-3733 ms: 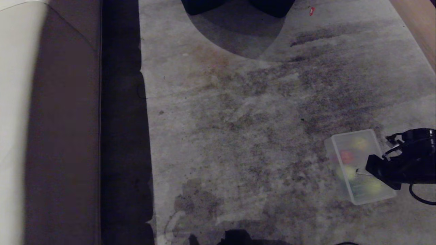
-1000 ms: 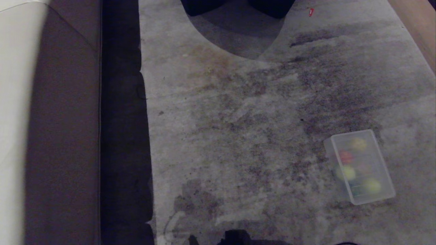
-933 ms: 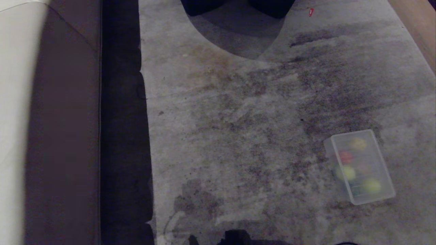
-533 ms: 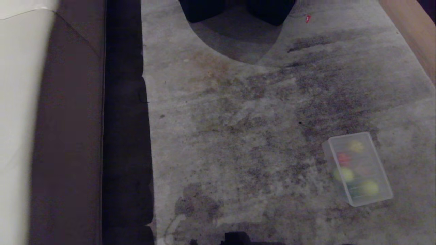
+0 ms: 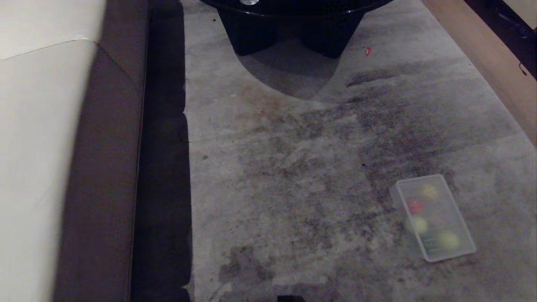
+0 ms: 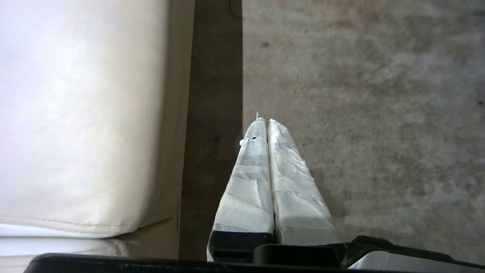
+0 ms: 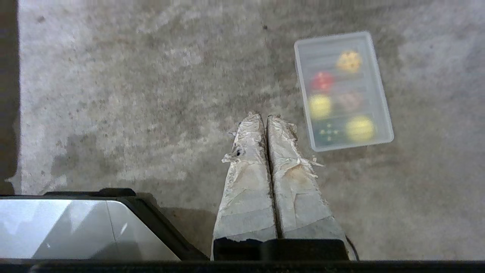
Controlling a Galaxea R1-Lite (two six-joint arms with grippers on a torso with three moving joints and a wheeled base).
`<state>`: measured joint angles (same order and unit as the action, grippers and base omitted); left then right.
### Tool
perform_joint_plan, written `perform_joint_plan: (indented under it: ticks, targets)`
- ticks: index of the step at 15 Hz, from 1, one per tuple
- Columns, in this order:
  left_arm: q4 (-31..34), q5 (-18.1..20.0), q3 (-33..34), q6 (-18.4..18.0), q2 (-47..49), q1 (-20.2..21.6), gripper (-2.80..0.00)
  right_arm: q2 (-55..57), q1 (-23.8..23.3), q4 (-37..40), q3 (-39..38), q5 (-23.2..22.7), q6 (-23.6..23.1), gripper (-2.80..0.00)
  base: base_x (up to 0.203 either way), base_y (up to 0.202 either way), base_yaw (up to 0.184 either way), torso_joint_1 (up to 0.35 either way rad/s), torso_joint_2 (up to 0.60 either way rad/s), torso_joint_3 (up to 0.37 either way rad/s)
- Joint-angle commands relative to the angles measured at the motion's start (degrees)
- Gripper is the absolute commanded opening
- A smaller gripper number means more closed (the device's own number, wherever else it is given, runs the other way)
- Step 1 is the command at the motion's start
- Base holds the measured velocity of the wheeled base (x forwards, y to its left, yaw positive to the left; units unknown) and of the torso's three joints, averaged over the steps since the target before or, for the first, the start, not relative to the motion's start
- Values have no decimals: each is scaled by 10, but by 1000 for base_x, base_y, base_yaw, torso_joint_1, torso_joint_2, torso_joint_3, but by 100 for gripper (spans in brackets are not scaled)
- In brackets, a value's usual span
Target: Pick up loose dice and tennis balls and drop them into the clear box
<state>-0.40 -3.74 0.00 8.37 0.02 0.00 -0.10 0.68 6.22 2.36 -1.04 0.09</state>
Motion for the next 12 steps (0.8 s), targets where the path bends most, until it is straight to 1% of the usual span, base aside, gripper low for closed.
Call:
perform_joint_plan:
  ticks: [1,12]
  targets:
    - [0,0,0,1,1,0,-280,2,0,0,0,0,0,-280,0,0,0,2,2,201]
    - [0,0,0,1,0,0,-280,2,0,0,0,0,0,-280,0,0,0,2,3,202]
